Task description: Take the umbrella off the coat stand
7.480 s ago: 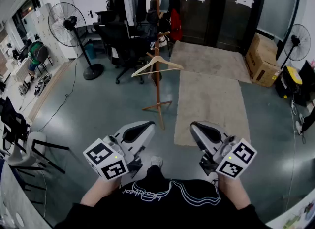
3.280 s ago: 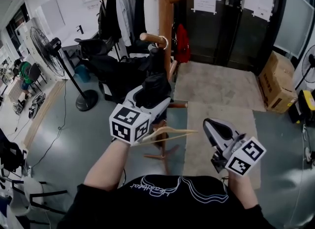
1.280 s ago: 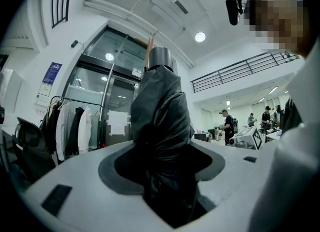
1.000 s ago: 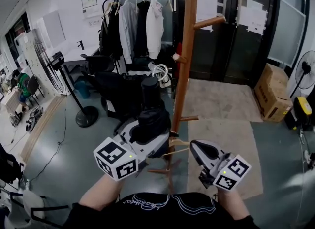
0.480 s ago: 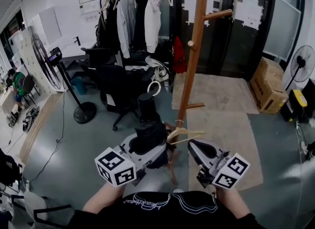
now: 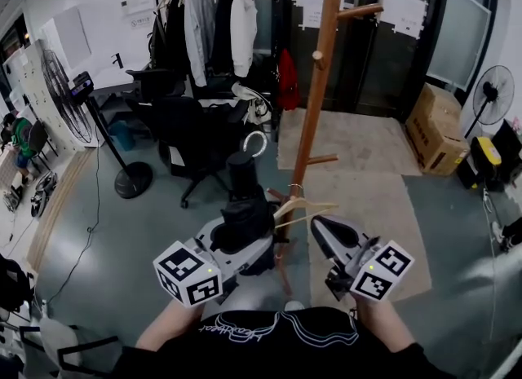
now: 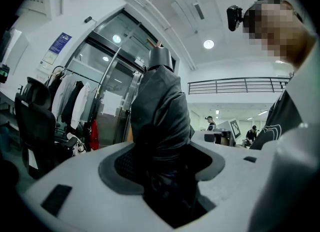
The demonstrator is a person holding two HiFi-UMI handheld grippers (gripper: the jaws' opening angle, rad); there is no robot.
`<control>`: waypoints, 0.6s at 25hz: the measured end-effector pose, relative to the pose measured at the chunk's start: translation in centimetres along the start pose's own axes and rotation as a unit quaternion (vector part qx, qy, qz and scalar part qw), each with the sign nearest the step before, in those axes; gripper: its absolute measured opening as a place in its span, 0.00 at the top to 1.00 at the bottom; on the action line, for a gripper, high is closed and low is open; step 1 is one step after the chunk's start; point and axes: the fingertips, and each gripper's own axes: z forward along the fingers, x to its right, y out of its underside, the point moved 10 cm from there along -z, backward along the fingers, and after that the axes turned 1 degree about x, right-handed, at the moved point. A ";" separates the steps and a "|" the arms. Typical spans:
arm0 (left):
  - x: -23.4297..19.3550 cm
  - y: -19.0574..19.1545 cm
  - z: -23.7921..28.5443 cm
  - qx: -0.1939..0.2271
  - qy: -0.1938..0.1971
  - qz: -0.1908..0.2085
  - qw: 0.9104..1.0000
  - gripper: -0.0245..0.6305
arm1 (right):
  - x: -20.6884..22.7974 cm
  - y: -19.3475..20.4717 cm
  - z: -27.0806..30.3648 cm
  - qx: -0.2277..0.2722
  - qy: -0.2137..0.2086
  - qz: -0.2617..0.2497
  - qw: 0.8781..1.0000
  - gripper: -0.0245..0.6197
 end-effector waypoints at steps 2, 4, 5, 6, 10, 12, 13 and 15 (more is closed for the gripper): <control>0.1 0.1 0.0 -0.001 0.000 -0.001 1.000 0.59 | -0.1 0.1 0.1 -0.001 -0.002 0.000 1.000 0.97; 0.2 0.1 0.2 -0.001 0.000 -0.002 1.000 0.59 | 0.1 0.1 0.0 -0.003 -0.003 0.001 1.000 0.97; 0.3 0.1 0.3 -0.001 0.000 -0.004 1.000 0.59 | 0.2 0.1 0.0 -0.003 -0.003 0.001 1.000 0.97; 0.3 0.1 0.4 -0.001 0.001 -0.005 1.000 0.59 | 0.2 0.1 0.0 -0.004 -0.002 0.002 1.000 0.97; 0.2 0.0 0.6 -0.004 0.004 -0.002 1.000 0.59 | 0.6 0.0 0.0 -0.004 0.003 0.006 1.000 0.97; 0.1 -0.1 0.8 -0.004 0.006 0.000 1.000 0.59 | 0.8 -0.1 -0.1 -0.004 0.006 0.007 1.000 0.97; 0.1 0.0 1.0 -0.004 0.007 -0.001 1.000 0.59 | 0.9 -0.1 -0.2 -0.004 0.006 0.007 1.000 0.97; 0.2 0.4 1.2 -0.006 0.007 -0.006 1.000 0.59 | 1.2 0.3 -0.4 -0.006 0.009 0.011 1.000 0.97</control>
